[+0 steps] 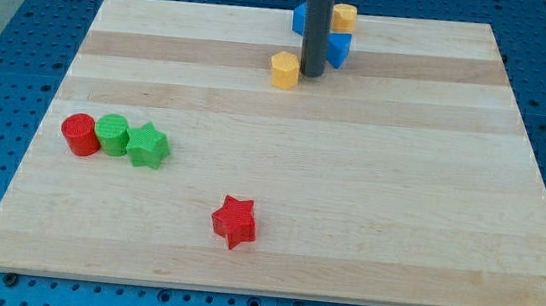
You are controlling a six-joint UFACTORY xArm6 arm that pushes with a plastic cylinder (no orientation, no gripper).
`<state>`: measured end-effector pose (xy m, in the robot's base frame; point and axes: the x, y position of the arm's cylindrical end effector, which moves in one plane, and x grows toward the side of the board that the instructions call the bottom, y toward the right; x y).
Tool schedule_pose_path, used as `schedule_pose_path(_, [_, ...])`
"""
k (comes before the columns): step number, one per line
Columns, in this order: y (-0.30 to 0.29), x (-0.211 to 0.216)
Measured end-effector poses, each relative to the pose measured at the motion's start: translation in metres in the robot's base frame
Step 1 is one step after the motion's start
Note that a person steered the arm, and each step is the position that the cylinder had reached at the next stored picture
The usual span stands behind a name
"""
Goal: Slide the yellow hexagon towards the blue cube
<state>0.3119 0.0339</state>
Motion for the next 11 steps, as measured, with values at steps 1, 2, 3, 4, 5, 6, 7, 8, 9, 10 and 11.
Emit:
schedule_pose_path(1, [0.028,-0.021])
schedule_pose_path(2, [0.045,-0.038])
schedule_pose_path(3, [0.047,-0.023])
schedule_pose_path(4, [0.034,0.031])
schedule_pose_path(5, [-0.014,0.068])
schedule_pose_path(6, [-0.076,0.079])
schedule_pose_path(7, [-0.095,0.065])
schedule_pose_path(8, [-0.094,0.038])
schedule_pose_path(9, [-0.095,0.036])
schedule_pose_path(10, [-0.094,0.067])
schedule_pose_path(11, [-0.058,0.064])
